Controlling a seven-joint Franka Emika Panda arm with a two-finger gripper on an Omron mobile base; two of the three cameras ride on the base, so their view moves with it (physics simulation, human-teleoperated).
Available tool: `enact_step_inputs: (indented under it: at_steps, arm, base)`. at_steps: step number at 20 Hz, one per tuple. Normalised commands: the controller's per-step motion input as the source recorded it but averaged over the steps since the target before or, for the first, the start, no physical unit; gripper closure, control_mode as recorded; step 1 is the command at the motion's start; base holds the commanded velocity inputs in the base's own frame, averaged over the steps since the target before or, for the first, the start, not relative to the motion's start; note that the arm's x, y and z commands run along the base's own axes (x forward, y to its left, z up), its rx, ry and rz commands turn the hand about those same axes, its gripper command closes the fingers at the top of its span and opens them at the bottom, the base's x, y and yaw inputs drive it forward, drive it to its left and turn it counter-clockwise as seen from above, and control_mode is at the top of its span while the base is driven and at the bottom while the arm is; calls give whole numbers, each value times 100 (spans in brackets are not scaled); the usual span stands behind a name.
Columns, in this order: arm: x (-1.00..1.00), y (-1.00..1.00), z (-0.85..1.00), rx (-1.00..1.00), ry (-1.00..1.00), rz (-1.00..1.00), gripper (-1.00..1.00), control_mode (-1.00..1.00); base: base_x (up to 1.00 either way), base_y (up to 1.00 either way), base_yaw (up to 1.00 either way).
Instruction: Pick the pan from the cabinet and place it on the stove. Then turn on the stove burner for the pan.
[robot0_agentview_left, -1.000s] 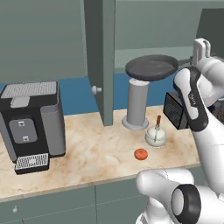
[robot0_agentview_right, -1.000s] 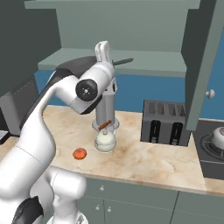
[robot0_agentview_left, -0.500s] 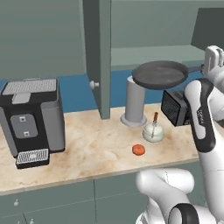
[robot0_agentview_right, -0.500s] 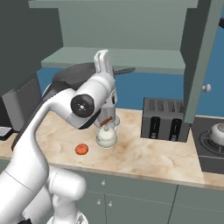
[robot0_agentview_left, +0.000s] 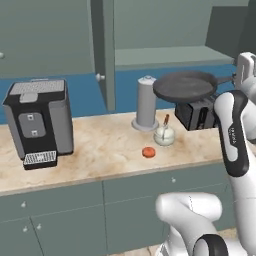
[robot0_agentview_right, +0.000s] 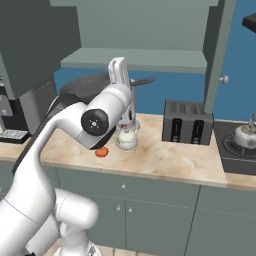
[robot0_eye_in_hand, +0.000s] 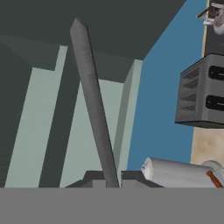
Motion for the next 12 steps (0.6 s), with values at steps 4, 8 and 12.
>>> enact_step_inputs:
  at_steps: [4, 8, 12]
  arm:
    - [0, 0, 0, 0, 0, 0, 100, 100]
    - [0, 0, 0, 0, 0, 0, 100, 100]
    - [0, 0, 0, 0, 0, 0, 100, 100]
  base:
    - [-68, -14, 0]
    - [-76, -21, 0]
    - [-77, -33, 0]
